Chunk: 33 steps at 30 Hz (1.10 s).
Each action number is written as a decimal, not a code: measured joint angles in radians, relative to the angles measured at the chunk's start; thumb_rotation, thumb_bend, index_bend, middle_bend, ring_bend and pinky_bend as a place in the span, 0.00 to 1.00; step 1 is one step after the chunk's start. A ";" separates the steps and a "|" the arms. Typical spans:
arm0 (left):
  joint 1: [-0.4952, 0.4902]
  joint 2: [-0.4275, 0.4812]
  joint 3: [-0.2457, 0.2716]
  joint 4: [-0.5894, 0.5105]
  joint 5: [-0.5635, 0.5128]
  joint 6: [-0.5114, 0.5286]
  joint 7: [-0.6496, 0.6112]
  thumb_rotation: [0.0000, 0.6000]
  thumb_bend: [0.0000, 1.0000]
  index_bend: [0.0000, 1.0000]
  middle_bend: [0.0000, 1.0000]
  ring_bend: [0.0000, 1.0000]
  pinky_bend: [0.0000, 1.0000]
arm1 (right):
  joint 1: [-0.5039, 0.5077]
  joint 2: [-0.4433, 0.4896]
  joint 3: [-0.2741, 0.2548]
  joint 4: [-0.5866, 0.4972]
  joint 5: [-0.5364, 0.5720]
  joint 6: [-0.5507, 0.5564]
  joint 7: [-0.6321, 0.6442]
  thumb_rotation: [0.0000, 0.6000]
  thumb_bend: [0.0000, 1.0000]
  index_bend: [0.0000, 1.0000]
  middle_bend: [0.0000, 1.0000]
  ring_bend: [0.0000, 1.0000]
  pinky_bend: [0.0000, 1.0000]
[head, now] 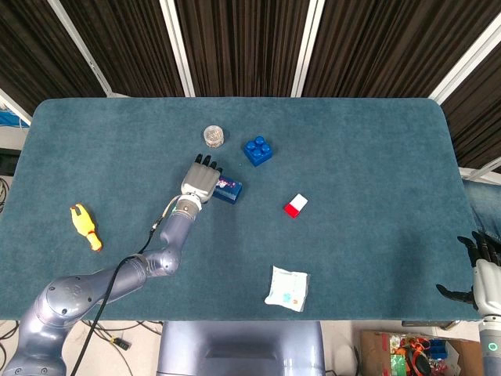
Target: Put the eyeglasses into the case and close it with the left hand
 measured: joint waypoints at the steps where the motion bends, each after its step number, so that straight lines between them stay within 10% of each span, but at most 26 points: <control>1: 0.000 0.002 0.002 -0.004 -0.006 0.003 0.007 1.00 0.23 0.03 0.02 0.00 0.06 | 0.000 0.000 0.000 0.000 0.000 0.000 -0.001 1.00 0.13 0.16 0.00 0.09 0.22; 11: 0.020 0.084 -0.001 -0.194 -0.018 0.143 0.031 1.00 0.23 0.01 0.04 0.00 0.08 | 0.001 -0.003 0.000 0.005 -0.011 0.010 -0.005 1.00 0.14 0.16 0.00 0.09 0.22; 20: 0.171 0.319 0.028 -0.649 0.086 0.425 -0.026 1.00 0.23 0.01 0.03 0.00 0.08 | -0.002 -0.016 -0.003 0.026 -0.064 0.042 -0.002 1.00 0.12 0.12 0.00 0.09 0.22; 33: 0.565 0.719 0.236 -1.143 0.495 0.846 -0.232 1.00 0.23 0.02 0.03 0.00 0.08 | -0.007 -0.055 -0.006 0.111 -0.239 0.126 0.088 1.00 0.05 0.00 0.00 0.08 0.22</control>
